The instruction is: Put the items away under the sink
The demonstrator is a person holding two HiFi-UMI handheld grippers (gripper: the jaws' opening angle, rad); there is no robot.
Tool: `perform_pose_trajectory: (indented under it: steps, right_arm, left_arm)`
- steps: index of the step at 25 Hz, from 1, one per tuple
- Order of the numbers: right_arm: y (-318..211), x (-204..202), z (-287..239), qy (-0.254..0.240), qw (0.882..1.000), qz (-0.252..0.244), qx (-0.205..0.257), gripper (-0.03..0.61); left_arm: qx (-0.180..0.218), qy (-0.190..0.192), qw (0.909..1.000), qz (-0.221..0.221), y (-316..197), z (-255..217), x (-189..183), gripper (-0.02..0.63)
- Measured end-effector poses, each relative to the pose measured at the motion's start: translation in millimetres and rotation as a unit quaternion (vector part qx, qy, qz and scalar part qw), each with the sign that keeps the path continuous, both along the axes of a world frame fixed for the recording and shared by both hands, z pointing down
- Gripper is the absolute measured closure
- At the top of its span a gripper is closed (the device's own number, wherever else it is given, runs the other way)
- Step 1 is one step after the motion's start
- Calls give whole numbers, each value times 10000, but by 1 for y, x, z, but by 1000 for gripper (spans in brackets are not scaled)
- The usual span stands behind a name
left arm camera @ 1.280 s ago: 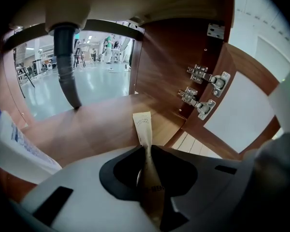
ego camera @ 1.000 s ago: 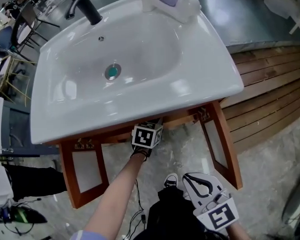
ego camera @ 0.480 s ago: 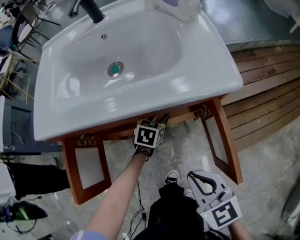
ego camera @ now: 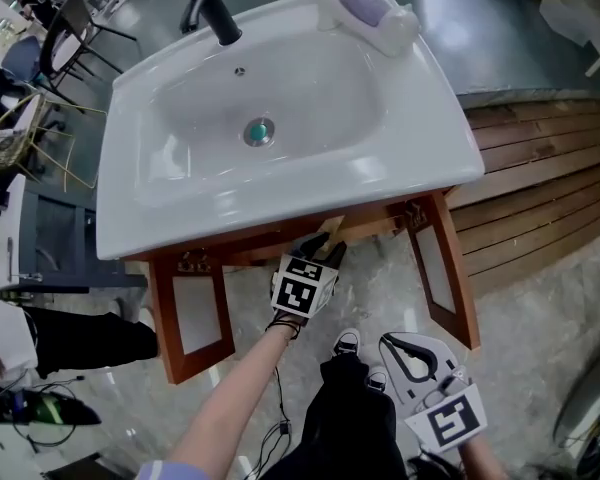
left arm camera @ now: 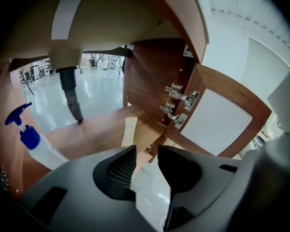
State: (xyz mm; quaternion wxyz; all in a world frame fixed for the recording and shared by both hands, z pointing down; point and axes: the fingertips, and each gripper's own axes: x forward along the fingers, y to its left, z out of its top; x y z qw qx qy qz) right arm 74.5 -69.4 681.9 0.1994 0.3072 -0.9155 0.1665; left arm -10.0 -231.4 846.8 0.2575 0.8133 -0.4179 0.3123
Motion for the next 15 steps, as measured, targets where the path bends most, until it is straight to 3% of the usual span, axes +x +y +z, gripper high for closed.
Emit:
perform_pose_trajectory:
  steps: [11,15]
  right_arm:
    - [22,-5,-59,73,9999,-32,114,560]
    - [32,-5,-87,134,9997,-37,180,560]
  left_arm:
    - [250,239,9991,258,49,-90,4,474]
    - [171,528,9980,308,84,-131,5,476]
